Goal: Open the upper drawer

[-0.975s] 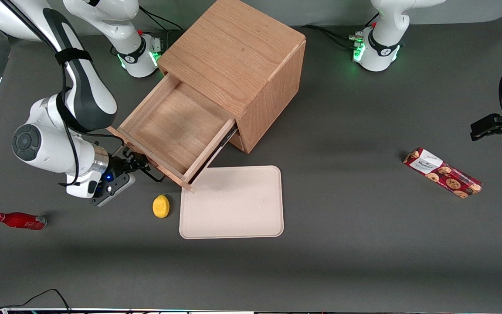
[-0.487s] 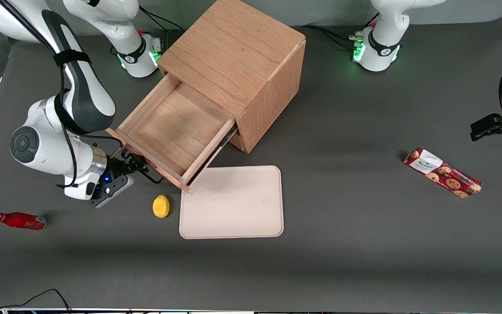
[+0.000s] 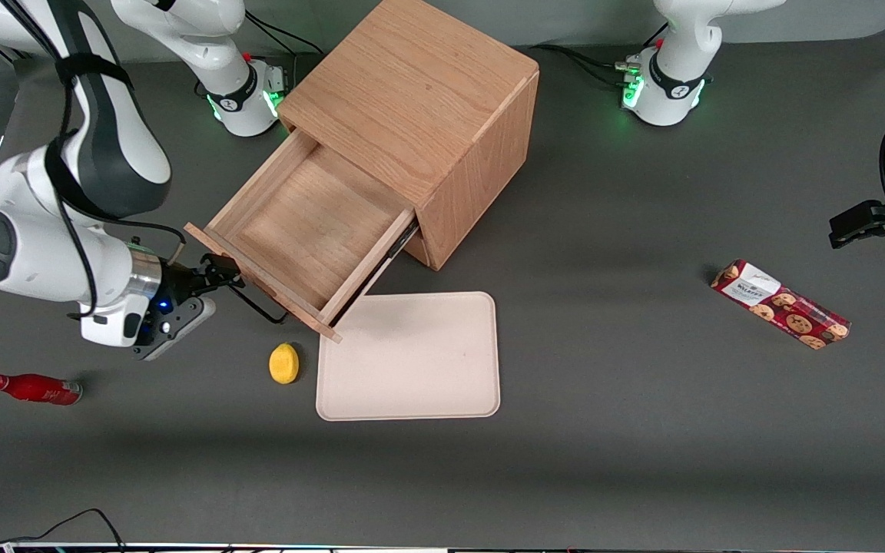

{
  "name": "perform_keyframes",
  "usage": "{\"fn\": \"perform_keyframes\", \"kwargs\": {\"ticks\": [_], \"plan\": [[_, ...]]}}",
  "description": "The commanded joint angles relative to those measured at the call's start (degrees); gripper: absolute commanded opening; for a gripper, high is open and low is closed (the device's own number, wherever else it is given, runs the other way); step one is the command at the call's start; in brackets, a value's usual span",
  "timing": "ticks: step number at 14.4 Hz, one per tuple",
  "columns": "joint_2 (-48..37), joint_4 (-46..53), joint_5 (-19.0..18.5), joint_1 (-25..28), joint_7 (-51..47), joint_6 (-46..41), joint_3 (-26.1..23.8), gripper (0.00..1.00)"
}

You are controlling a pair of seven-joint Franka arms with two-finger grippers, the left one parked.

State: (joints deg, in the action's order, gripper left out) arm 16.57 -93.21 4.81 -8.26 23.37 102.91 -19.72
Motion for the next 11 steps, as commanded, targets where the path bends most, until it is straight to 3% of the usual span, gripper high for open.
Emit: {"fn": "perform_keyframes", "kwargs": {"ticks": [1, 5, 7, 9, 11], "plan": [[-4.1, 0.6, -1.1, -0.1, 0.2, -3.8, 3.9, 1.0], [-12.2, -0.1, -1.4, 0.9, -0.3, -10.9, 14.9, 1.0], [-15.8, -0.6, -3.7, 3.9, -0.5, -11.8, 21.2, 1.0], [-18.3, -1.2, -4.1, 4.0, -7.0, -11.9, 23.3, 1.0], [-21.0, -3.0, -6.9, 4.1, -11.2, -11.9, 23.4, 1.0]]}}
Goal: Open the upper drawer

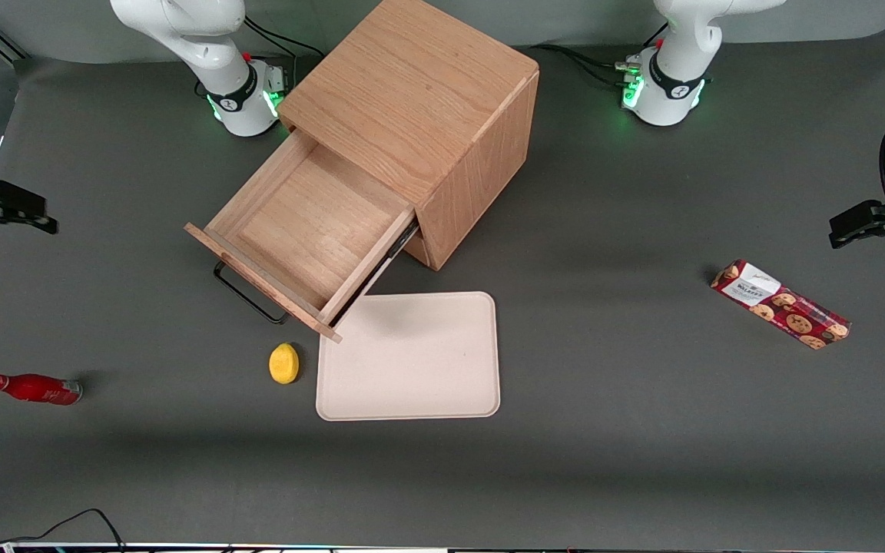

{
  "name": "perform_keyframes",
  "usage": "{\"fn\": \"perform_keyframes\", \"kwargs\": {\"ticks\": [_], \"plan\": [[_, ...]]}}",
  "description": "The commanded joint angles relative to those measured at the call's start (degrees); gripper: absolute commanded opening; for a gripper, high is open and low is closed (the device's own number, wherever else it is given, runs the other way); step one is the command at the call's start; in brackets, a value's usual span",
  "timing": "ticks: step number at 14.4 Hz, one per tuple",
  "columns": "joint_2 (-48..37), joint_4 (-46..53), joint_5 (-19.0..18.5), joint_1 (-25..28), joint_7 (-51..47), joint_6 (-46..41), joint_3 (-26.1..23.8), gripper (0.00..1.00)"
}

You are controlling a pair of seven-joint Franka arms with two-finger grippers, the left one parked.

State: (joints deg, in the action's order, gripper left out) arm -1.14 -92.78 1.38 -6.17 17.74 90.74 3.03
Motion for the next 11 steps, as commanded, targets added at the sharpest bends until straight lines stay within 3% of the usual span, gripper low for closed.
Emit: {"fn": "perform_keyframes", "kwargs": {"ticks": [1, 5, 11], "plan": [[-4.1, -3.8, -5.3, 2.0, -5.8, 0.3, 0.6, 1.0], [-7.2, -5.7, -5.3, 2.1, -15.0, 0.2, 2.2, 1.0], [-7.9, -7.9, -2.0, 2.0, -16.0, 0.9, 2.2, 1.0]]}}
